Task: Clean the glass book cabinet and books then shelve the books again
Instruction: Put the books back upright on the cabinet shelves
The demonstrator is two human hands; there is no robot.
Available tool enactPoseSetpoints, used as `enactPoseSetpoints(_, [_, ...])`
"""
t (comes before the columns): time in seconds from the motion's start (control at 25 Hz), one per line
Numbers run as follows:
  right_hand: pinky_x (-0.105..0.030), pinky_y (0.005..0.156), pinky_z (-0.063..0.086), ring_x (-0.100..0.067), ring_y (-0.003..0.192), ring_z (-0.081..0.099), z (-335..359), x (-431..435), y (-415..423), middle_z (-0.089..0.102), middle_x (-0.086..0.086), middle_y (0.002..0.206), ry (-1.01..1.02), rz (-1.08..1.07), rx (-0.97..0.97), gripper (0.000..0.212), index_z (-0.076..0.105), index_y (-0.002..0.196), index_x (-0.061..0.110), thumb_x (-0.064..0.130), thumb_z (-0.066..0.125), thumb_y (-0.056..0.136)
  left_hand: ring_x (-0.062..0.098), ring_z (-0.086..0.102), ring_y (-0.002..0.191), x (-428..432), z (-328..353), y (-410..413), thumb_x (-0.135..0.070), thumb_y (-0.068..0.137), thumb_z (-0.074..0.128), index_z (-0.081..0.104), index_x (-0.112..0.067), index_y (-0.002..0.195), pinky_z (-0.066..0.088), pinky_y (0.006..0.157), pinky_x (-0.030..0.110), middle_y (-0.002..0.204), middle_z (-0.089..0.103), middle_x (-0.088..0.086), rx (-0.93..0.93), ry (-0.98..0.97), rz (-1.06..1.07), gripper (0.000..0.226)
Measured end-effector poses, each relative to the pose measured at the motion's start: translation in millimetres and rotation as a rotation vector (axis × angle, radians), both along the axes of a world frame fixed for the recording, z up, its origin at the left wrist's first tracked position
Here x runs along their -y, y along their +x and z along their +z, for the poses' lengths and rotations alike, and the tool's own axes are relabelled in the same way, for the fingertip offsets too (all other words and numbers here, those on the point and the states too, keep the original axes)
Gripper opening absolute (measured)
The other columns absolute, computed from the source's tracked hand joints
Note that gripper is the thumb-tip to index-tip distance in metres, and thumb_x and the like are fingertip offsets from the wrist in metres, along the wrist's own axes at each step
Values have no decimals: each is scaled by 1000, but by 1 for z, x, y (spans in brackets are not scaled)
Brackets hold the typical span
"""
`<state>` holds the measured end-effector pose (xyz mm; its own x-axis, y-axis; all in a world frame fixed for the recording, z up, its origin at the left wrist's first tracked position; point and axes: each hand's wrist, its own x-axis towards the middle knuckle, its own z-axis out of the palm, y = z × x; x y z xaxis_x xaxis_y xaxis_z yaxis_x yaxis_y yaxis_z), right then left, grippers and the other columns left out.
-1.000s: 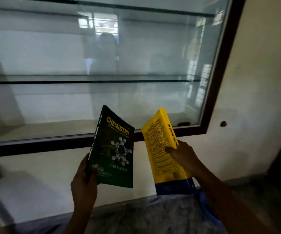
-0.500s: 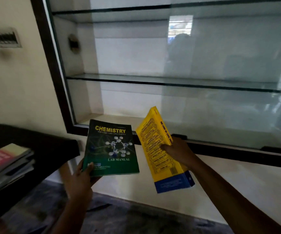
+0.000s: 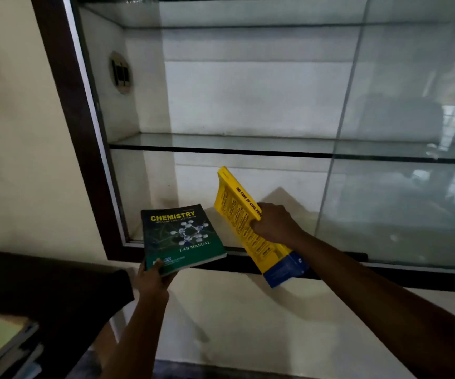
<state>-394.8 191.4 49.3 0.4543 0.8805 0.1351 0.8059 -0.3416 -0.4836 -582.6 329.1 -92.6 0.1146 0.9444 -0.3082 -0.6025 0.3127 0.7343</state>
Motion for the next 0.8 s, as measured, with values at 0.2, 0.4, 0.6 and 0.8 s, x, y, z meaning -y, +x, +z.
enactPoseSetpoints(0.2, [-28, 60, 43, -31, 81, 60, -6, -87, -13, 60, -10, 89, -90, 6, 209, 6, 55, 89, 14, 18, 57, 85, 33, 58, 92, -58, -21, -5, 1, 94, 46, 48, -10, 126, 56, 45, 29, 125, 53, 20, -45, -54, -40, 35])
enactPoseSetpoints(0.4, [-34, 78, 44, -31, 103, 57, -37, -171, -43, 59, -13, 113, -165, 1, 468, 33, 50, 120, 6, 14, 54, 88, 33, 57, 92, -106, -18, -17, -6, 94, 50, 45, -8, 127, 56, 46, 29, 117, 53, 20, -67, -36, -176, 34])
enactPoseSetpoints(0.6, [-45, 91, 45, -37, 109, 55, -111, -242, -77, 60, -18, 117, -275, -13, 389, 28, 54, 116, 3, 7, 51, 88, 30, 60, 89, -118, -28, -28, -15, 96, 47, 49, -5, 121, 57, 54, 33, 120, 54, 21, -17, -58, -249, 26])
enactPoseSetpoints(0.8, [-36, 106, 27, -32, 135, 32, -119, -247, -74, 32, -11, 149, -363, 181, 132, 62, 30, 143, 13, 40, 53, 92, 29, 49, 119, -95, -20, -49, -25, 97, 47, 44, -14, 136, 39, 93, 37, 131, 49, 8, -288, 2, -282, 40])
